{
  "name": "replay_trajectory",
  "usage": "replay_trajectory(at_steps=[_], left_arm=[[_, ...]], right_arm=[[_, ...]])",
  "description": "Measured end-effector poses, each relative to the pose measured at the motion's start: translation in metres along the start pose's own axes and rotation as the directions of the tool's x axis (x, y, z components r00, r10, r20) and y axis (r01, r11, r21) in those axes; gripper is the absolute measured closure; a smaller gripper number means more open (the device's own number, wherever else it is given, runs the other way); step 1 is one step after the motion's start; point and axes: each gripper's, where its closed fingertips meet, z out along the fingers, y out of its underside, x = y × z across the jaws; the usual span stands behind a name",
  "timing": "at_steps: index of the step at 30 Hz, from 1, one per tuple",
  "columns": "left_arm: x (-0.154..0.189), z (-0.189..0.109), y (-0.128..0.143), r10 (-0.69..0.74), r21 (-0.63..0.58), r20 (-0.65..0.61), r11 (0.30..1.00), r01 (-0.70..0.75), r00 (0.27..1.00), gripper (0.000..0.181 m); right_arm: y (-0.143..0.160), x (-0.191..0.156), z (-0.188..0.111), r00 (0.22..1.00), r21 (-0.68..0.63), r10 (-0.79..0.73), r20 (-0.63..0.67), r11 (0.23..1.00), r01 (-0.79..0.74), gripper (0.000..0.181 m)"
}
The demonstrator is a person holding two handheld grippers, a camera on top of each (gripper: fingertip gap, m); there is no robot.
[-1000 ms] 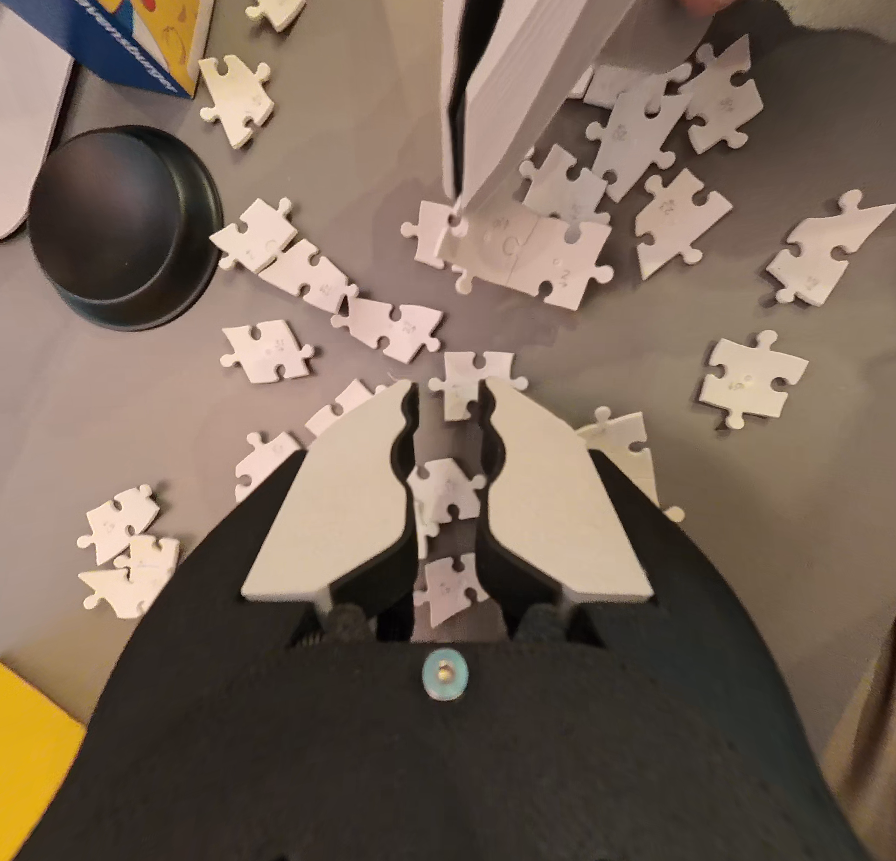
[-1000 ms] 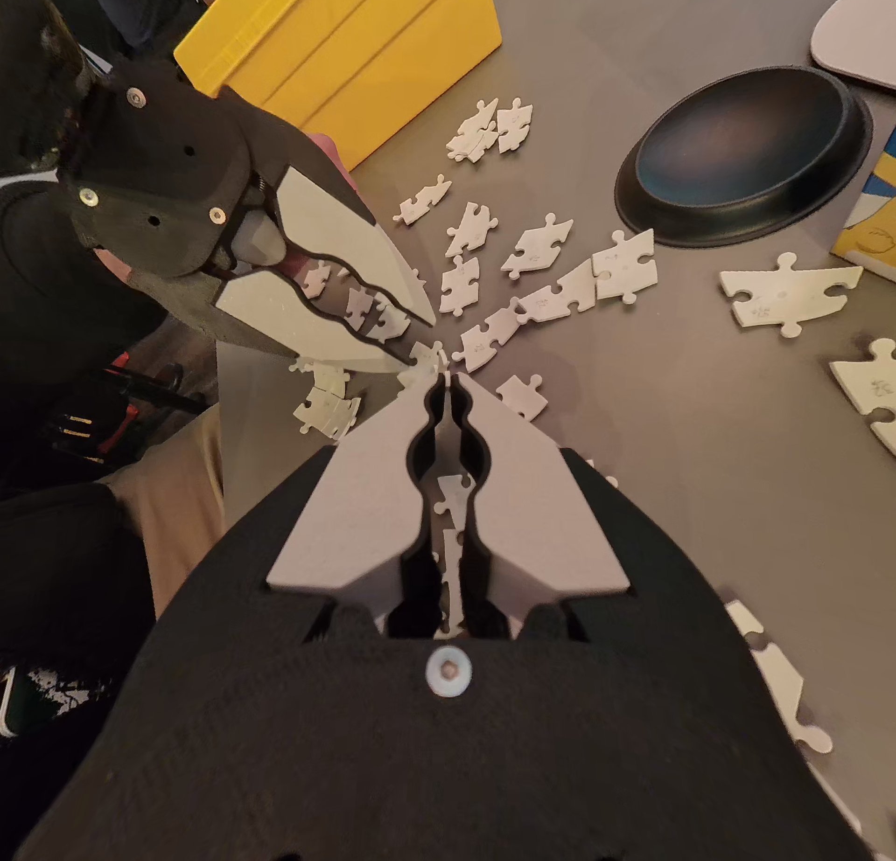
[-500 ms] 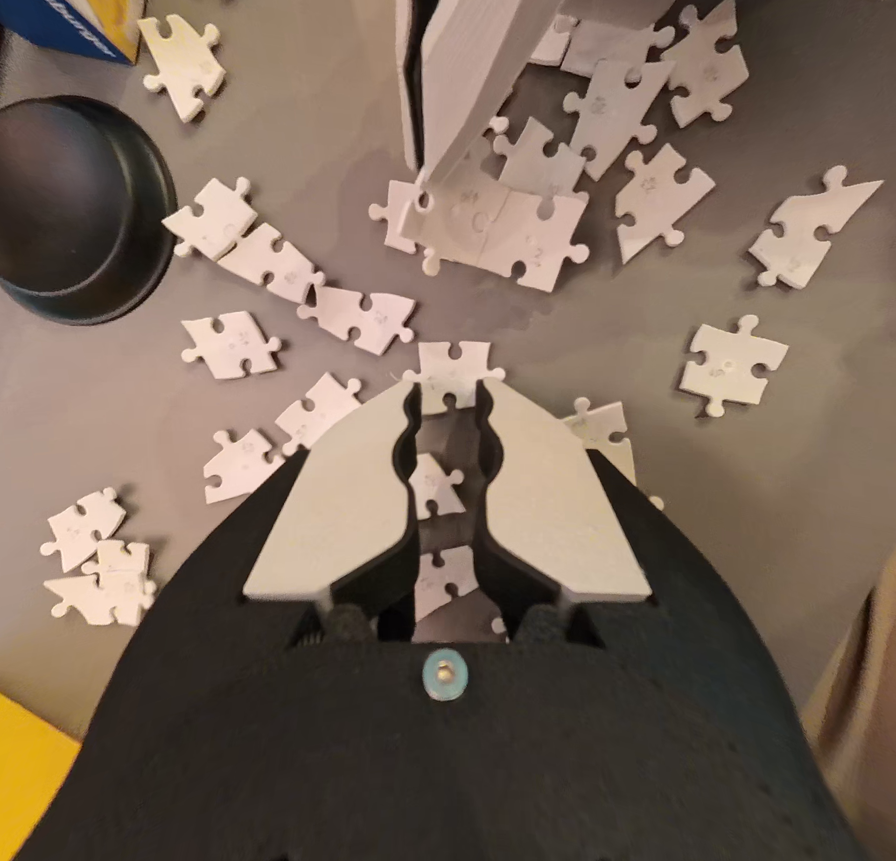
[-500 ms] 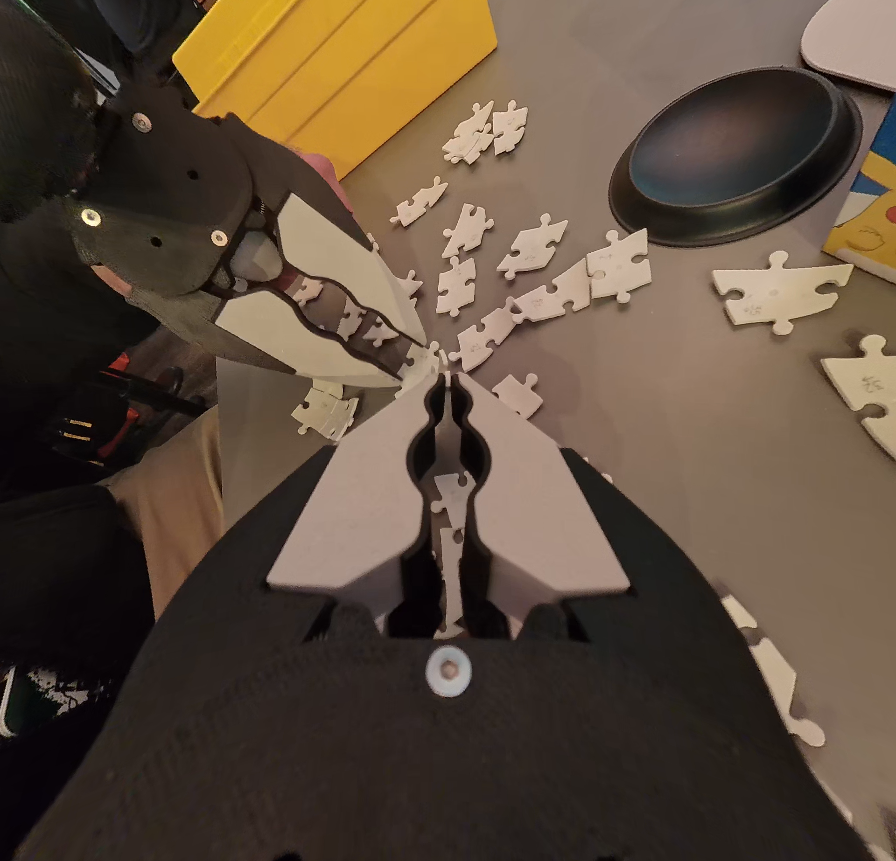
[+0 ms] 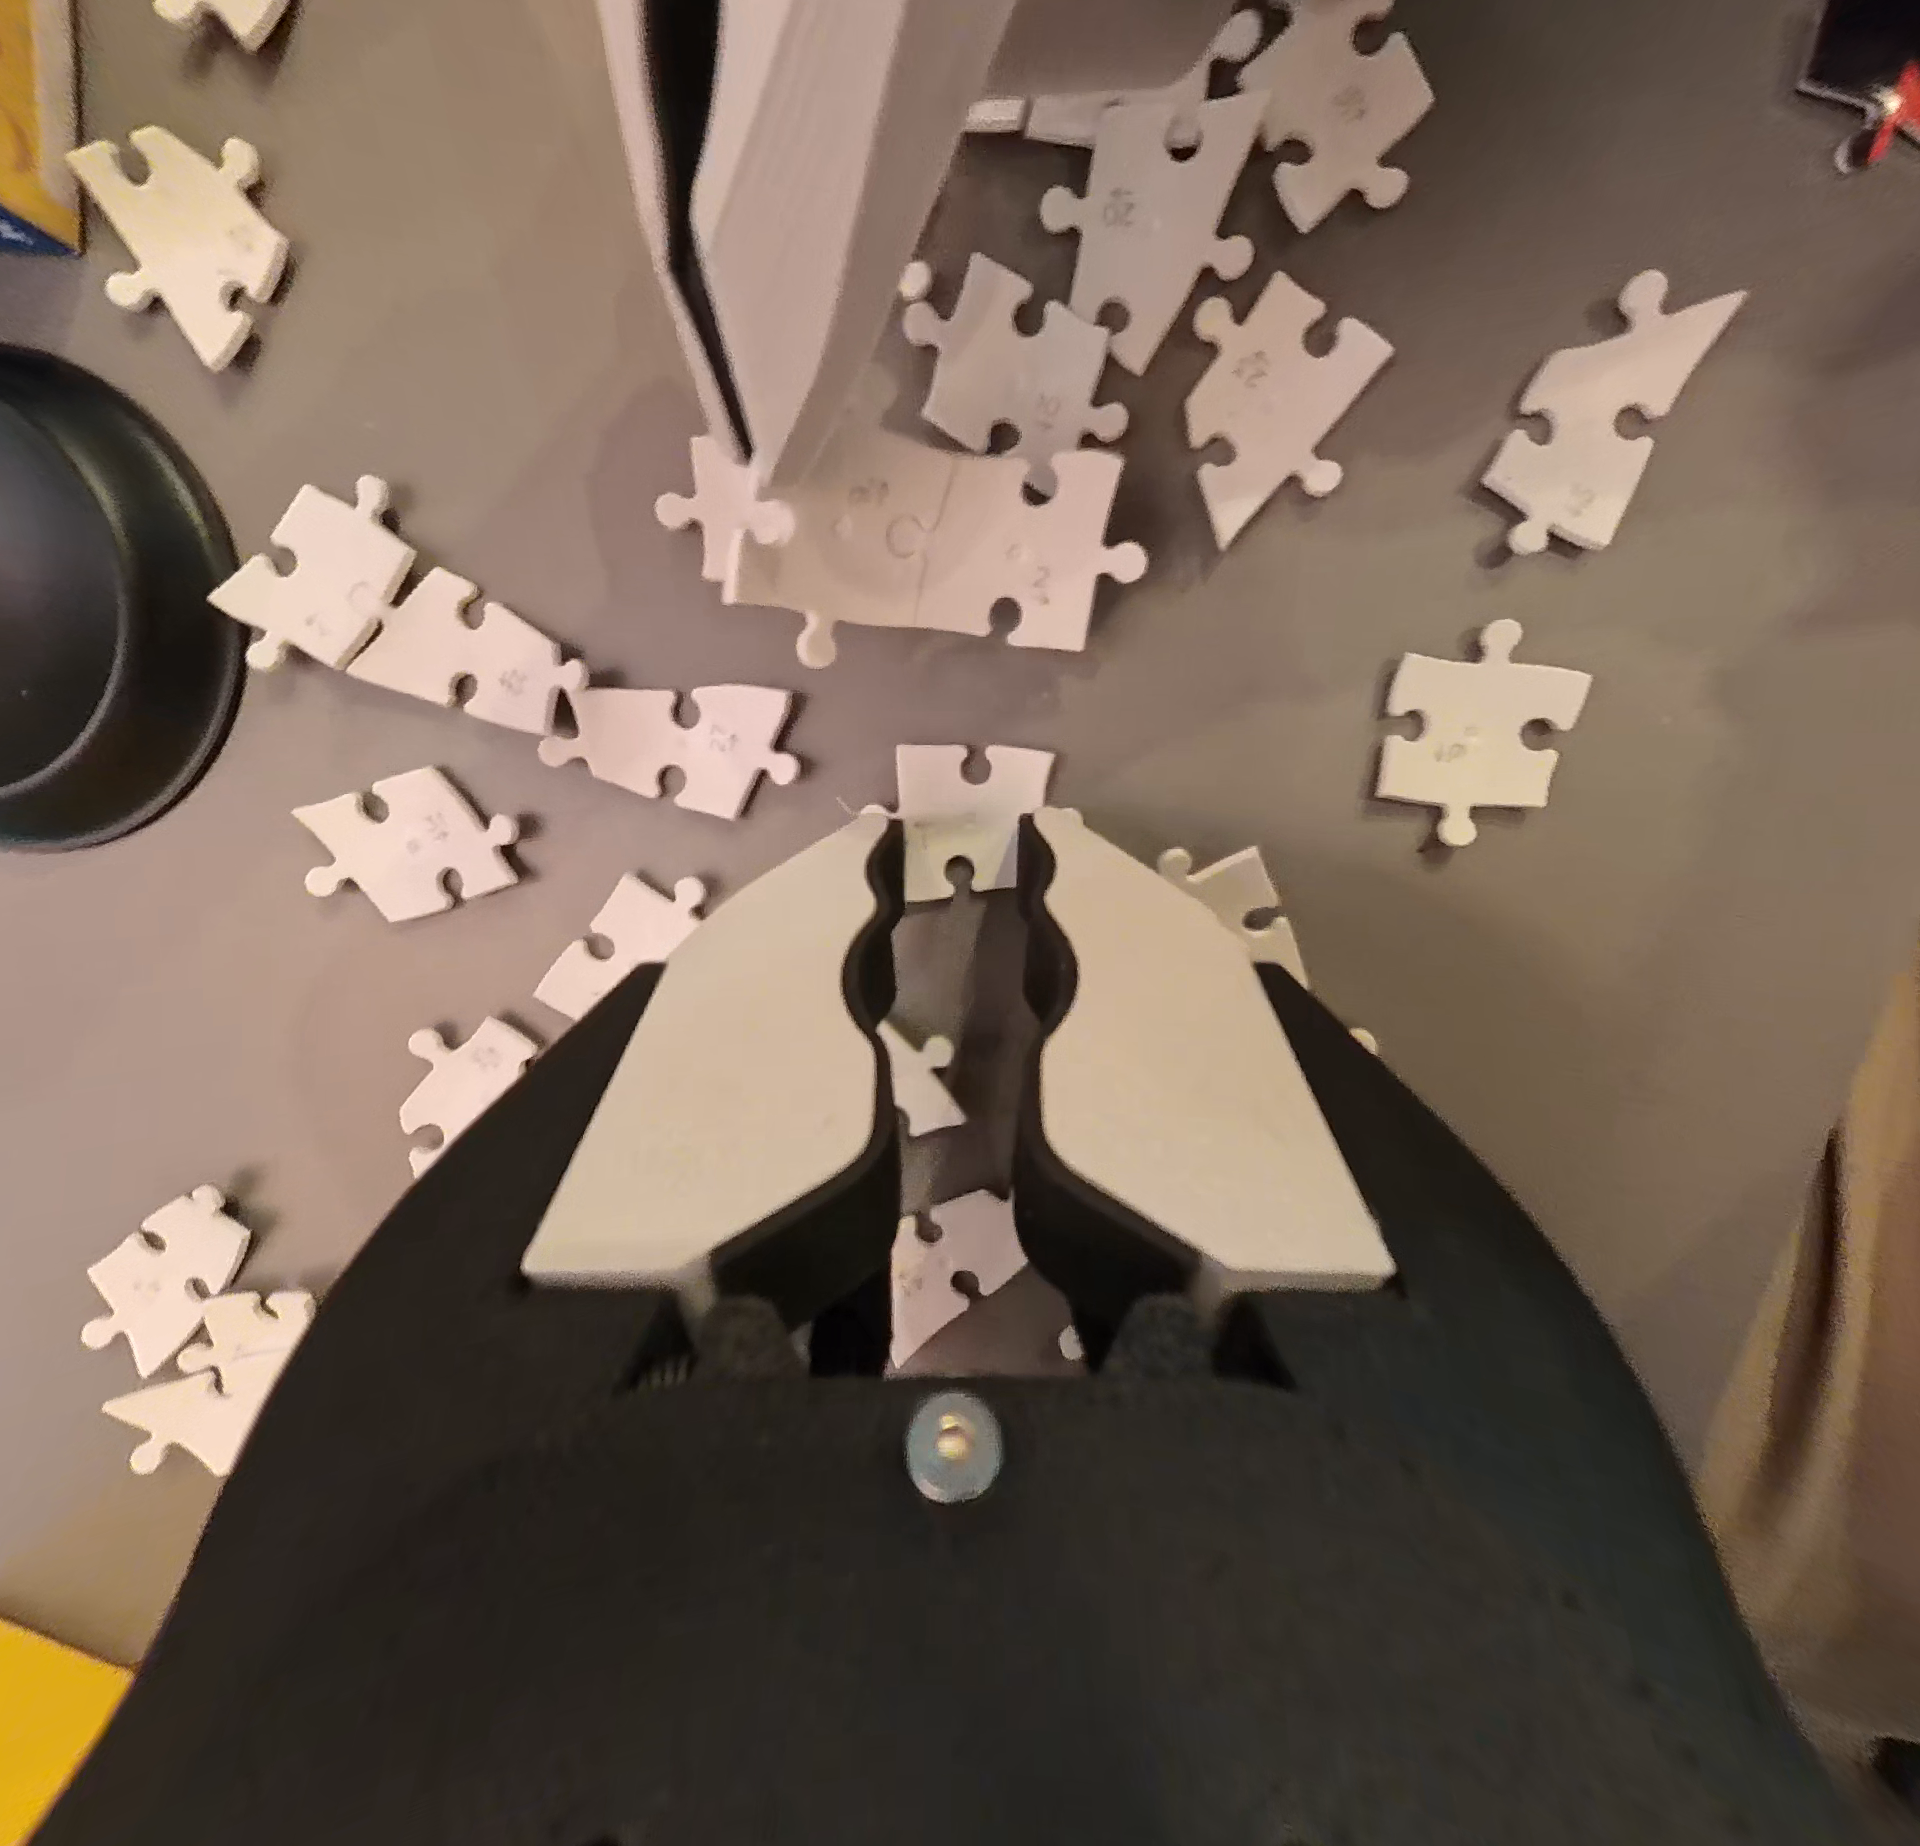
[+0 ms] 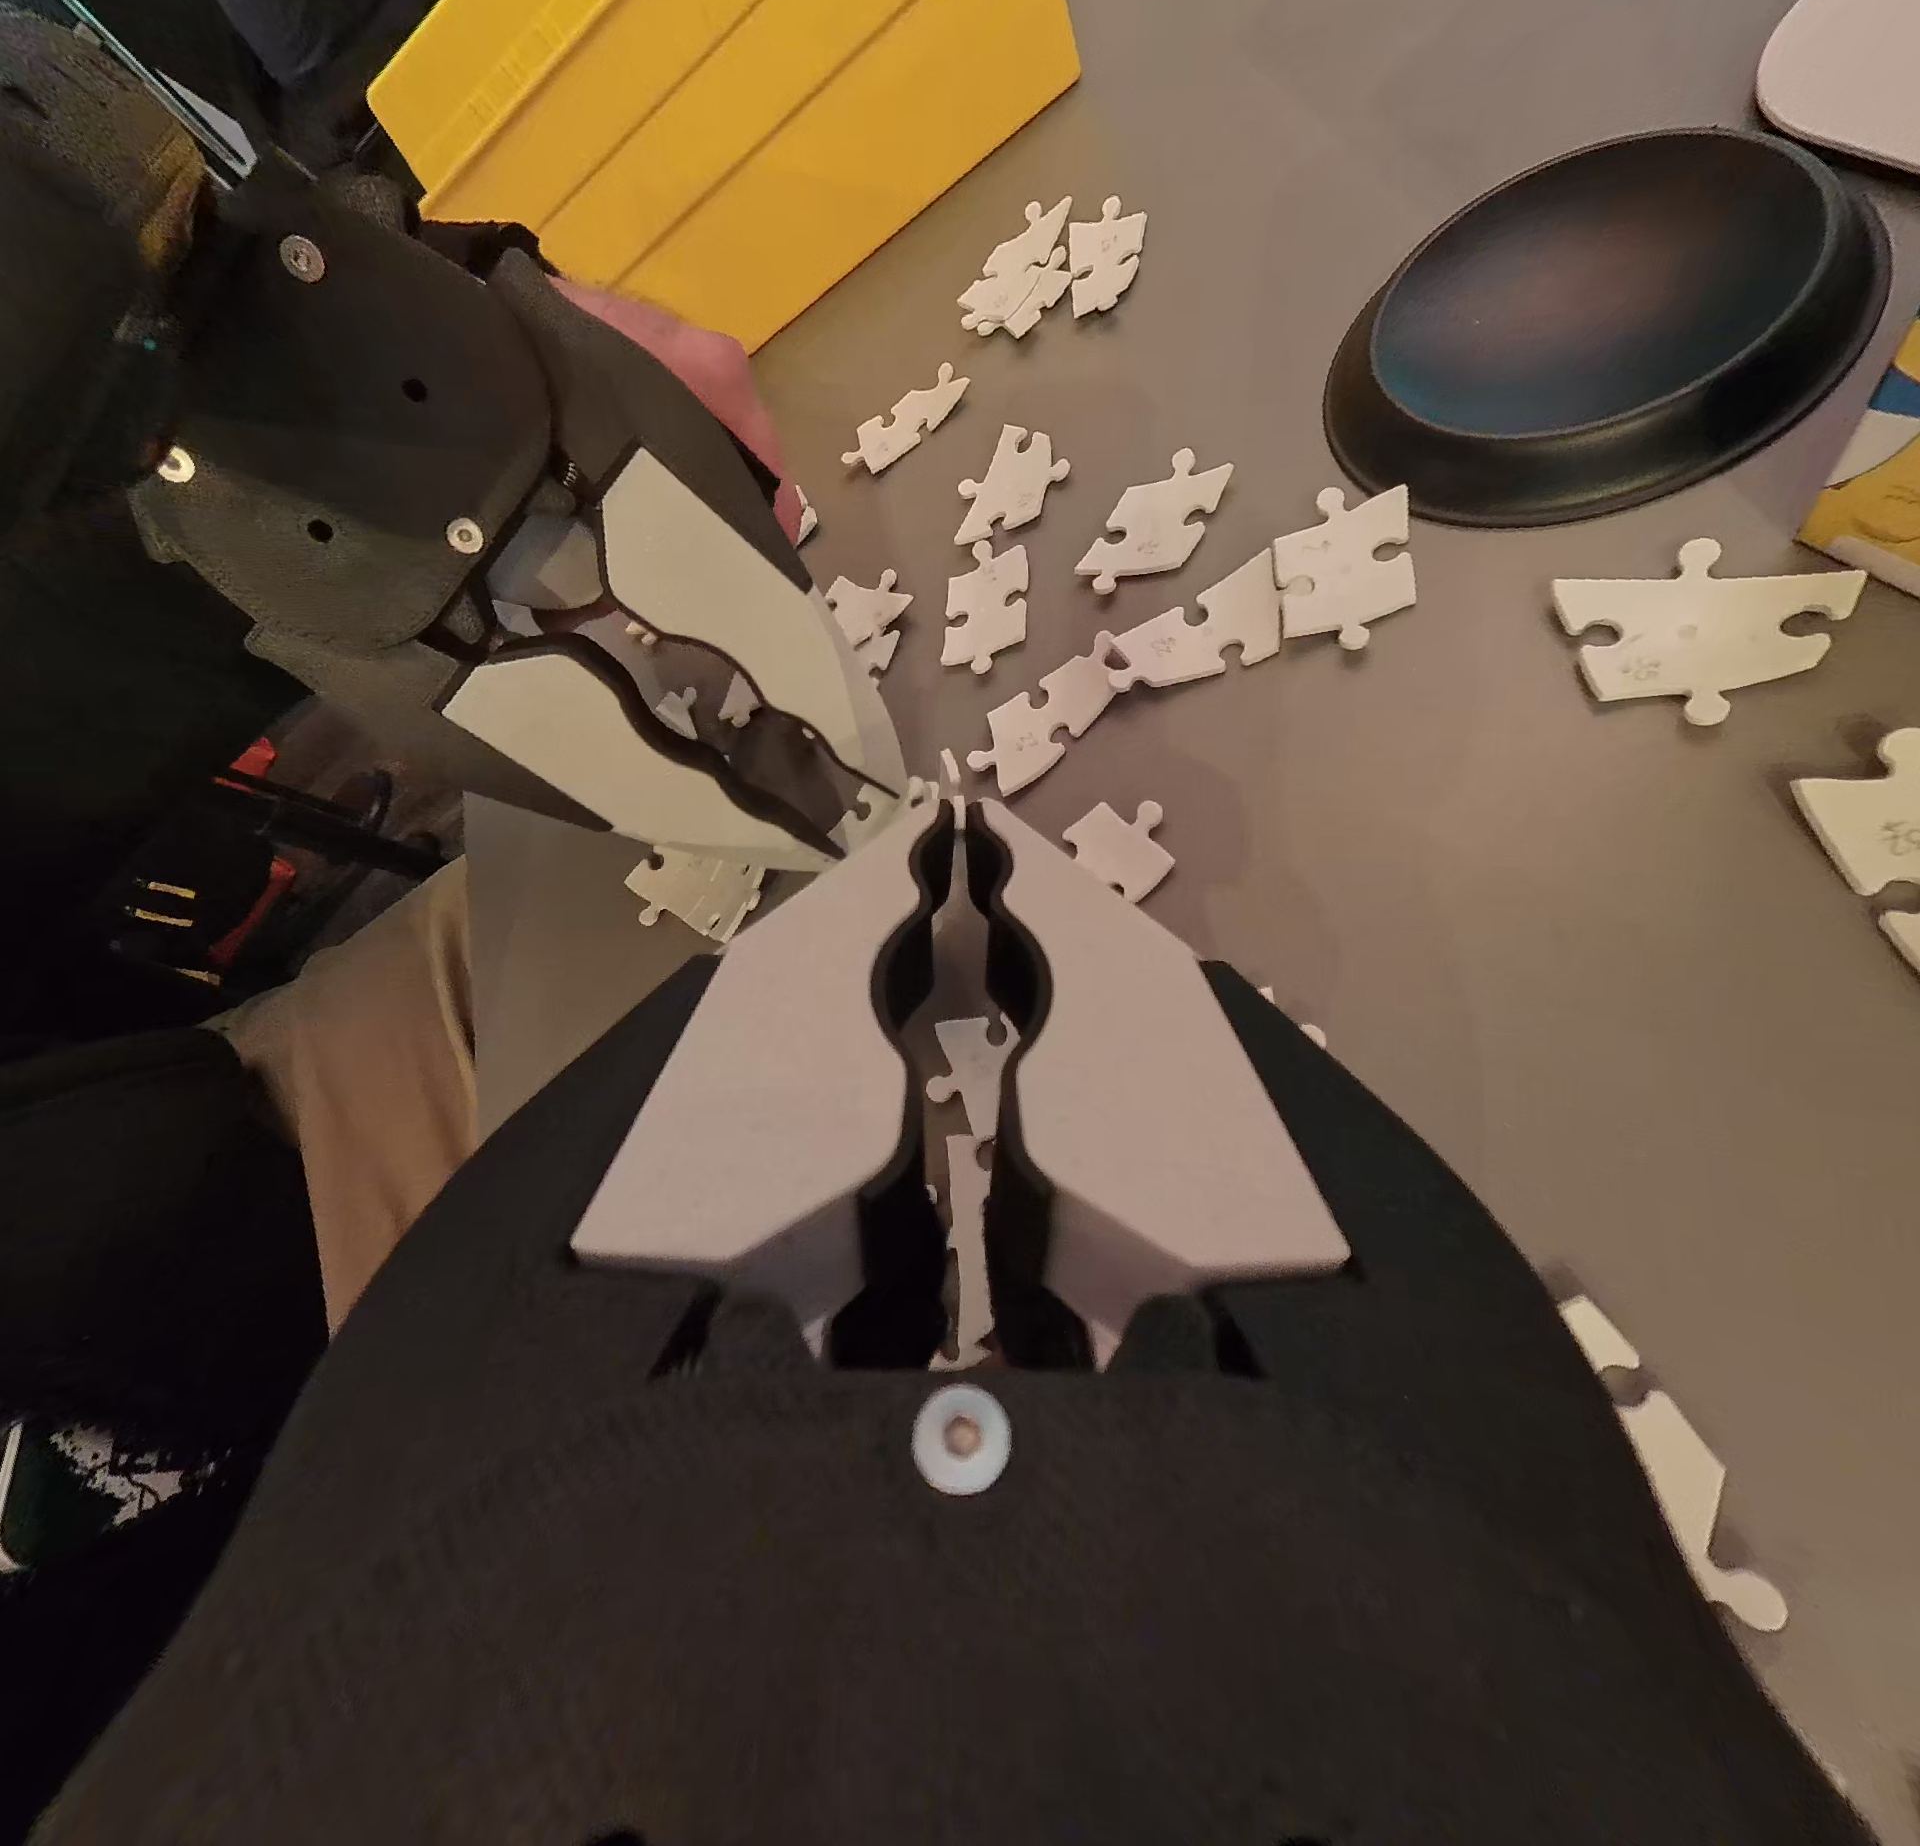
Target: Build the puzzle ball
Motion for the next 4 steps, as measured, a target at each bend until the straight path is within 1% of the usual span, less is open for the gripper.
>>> replay_trajectory(at_steps=[1, 4], left_arm=[[0.0030, 0.0001, -0.0005, 0.018, -0.001, -0.013, 1.000, -0.018, 1.000, 0.161], [0.0102, 0.0008, -0.0027, 0.080, 0.001, -0.034, 0.997, -0.080, 0.996, 0.162]], right_arm=[[-0.0002, 0.0001, 0.0002, 1.000, -0.001, -0.002, -0.001, 1.000, 0.002, 0.181], [-0.0003, -0.0002, 0.0005, 1.000, -0.003, -0.005, 0.002, 1.000, 0.005, 0.181]])
